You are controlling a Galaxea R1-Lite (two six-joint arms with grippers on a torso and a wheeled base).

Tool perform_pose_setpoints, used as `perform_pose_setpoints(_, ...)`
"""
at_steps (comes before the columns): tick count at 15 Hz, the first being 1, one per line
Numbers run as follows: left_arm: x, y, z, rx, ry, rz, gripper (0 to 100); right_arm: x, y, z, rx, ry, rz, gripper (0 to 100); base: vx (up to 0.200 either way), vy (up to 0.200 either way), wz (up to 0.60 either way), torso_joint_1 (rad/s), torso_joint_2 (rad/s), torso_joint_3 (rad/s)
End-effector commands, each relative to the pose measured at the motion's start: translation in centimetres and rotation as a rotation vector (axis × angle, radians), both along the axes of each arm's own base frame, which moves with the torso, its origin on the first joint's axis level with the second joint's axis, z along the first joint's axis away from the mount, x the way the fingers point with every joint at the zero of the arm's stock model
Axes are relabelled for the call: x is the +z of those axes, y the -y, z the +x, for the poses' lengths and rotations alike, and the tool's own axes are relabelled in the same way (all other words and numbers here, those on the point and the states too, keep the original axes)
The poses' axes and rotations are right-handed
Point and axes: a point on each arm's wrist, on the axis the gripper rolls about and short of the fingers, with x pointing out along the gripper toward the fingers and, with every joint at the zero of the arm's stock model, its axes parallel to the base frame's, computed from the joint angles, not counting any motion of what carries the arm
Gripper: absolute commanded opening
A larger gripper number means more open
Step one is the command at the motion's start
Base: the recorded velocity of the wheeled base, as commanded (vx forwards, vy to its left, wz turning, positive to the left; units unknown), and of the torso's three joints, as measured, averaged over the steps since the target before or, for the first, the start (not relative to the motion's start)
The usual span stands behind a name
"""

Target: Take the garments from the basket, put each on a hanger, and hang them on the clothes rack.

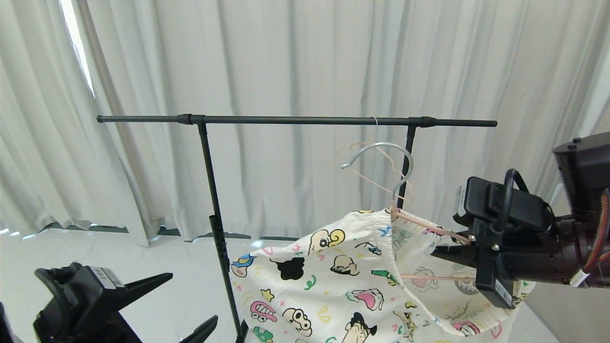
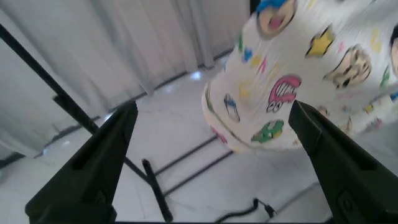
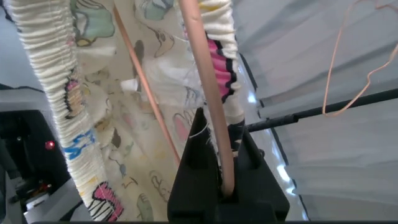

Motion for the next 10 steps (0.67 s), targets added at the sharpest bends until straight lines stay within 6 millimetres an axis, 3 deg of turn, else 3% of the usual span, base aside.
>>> perform_pose_setpoints(1,-1.4,0.5,1.3,-0.017,-0.109,0.034,100,0.6,0.1,-1.0,0.042,0.014,0.027,0,0.000,0.000,0.00,0.000,0.00,0.000)
perform_pose_setpoints(3,-1.7,1.1,2.8,-0.015,-0.149,0.047,100,0.6,0.0,-2.0,0.104,0.005,0.041,0,0.000,0.000,0.00,0.000,0.00,0.000)
perform_pose_setpoints(6,-1.8,1.2,2.8,-0.068,-0.162,0.030,100,0.7,-0.4,-2.5,0.131,0.010,0.045,0,0.000,0.000,0.00,0.000,0.00,0.000)
perform_pose_setpoints(7,-1.8,1.2,2.7,-0.070,-0.165,0.031,0,0.6,-0.4,-2.5,0.130,0.008,0.042,0,0.000,0.000,0.00,0.000,0.00,0.000)
perform_pose_setpoints(10,-1.9,0.9,2.9,-0.041,-0.170,0.028,0,0.6,-0.3,-2.4,0.121,0.007,0.043,0,0.000,0.000,0.00,0.000,0.00,0.000)
